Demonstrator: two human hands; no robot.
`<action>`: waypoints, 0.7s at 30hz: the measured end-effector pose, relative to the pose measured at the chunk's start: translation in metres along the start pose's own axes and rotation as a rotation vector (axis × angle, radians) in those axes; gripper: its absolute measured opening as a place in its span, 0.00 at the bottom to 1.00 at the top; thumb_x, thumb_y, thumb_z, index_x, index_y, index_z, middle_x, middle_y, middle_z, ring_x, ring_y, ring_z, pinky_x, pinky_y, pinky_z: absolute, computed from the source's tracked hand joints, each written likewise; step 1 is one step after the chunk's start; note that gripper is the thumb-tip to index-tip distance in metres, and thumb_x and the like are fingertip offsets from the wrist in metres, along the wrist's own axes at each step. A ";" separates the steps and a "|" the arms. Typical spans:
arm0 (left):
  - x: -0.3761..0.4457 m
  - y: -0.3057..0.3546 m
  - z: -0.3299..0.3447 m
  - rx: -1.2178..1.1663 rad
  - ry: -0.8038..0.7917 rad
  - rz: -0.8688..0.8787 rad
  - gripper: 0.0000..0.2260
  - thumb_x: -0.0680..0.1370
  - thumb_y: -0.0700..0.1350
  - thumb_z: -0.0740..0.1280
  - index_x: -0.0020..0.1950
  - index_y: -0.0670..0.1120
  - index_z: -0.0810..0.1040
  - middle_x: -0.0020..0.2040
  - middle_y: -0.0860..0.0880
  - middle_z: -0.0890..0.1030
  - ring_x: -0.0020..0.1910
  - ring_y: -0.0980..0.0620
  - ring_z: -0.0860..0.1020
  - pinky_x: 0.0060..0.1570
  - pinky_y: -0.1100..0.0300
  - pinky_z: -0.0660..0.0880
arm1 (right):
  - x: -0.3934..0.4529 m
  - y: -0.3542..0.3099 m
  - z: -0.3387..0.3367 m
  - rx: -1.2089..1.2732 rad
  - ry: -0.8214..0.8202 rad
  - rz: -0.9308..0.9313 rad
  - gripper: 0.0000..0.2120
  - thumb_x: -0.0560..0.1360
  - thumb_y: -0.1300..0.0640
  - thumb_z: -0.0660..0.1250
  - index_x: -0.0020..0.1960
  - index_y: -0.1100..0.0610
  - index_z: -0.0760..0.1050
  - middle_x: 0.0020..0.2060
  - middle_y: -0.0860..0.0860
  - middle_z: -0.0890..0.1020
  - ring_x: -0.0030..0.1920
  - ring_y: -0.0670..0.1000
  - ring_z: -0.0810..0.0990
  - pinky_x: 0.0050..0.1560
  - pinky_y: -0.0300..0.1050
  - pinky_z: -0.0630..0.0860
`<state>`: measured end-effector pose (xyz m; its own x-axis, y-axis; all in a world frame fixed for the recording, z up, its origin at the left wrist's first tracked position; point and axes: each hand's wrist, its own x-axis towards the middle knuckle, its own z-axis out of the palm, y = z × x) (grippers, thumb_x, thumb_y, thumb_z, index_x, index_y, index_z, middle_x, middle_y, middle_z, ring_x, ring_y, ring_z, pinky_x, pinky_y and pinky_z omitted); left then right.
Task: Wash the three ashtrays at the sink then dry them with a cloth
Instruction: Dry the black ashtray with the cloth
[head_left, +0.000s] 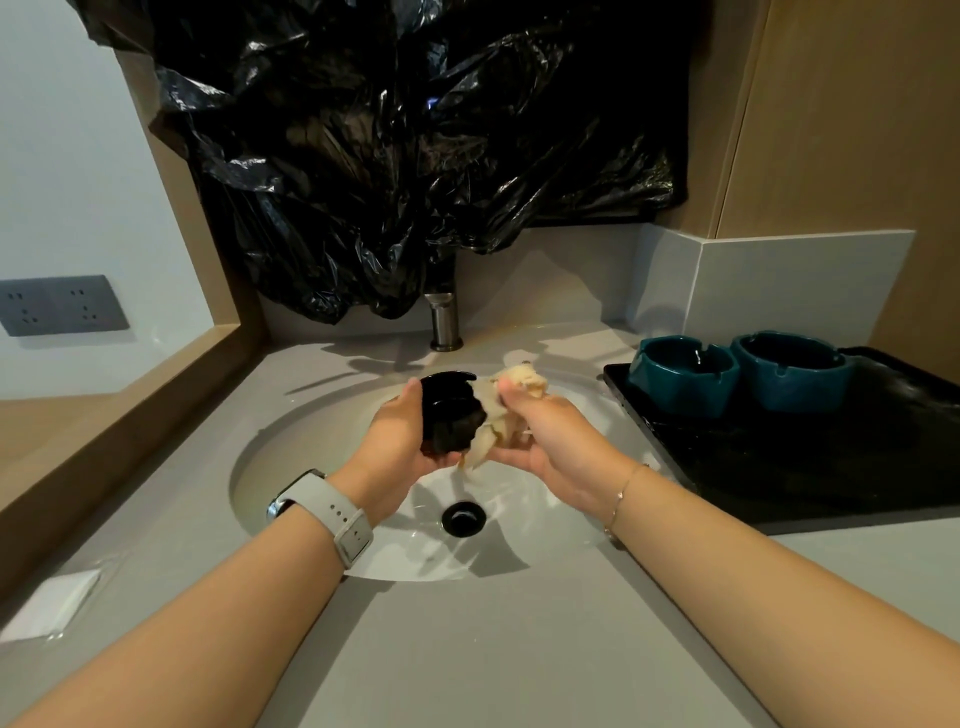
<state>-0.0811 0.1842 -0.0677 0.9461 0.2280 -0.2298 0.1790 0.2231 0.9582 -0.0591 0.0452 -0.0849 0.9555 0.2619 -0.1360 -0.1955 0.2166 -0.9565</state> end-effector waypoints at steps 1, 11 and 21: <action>0.002 0.000 0.000 0.004 0.019 0.006 0.17 0.86 0.50 0.50 0.65 0.42 0.72 0.43 0.42 0.79 0.35 0.46 0.76 0.30 0.57 0.71 | -0.001 0.004 0.002 -0.012 0.012 -0.015 0.14 0.80 0.53 0.63 0.61 0.61 0.74 0.55 0.60 0.82 0.52 0.56 0.83 0.51 0.49 0.82; -0.003 -0.009 0.002 0.359 -0.084 0.105 0.17 0.86 0.54 0.47 0.60 0.49 0.73 0.49 0.42 0.81 0.40 0.47 0.79 0.33 0.57 0.77 | 0.013 -0.001 0.000 -0.171 0.167 0.042 0.10 0.78 0.54 0.65 0.57 0.58 0.75 0.50 0.59 0.83 0.45 0.58 0.84 0.41 0.50 0.82; 0.006 0.004 -0.025 0.854 -0.561 0.549 0.06 0.80 0.50 0.67 0.48 0.52 0.83 0.67 0.66 0.73 0.67 0.68 0.69 0.69 0.62 0.61 | 0.011 -0.029 -0.038 -0.164 0.020 0.227 0.06 0.77 0.54 0.63 0.45 0.56 0.74 0.35 0.55 0.75 0.32 0.52 0.73 0.31 0.43 0.69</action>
<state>-0.0810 0.2106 -0.0693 0.9013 -0.4041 0.1558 -0.3715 -0.5364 0.7578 -0.0347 0.0055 -0.0682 0.8959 0.2676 -0.3546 -0.3677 -0.0014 -0.9299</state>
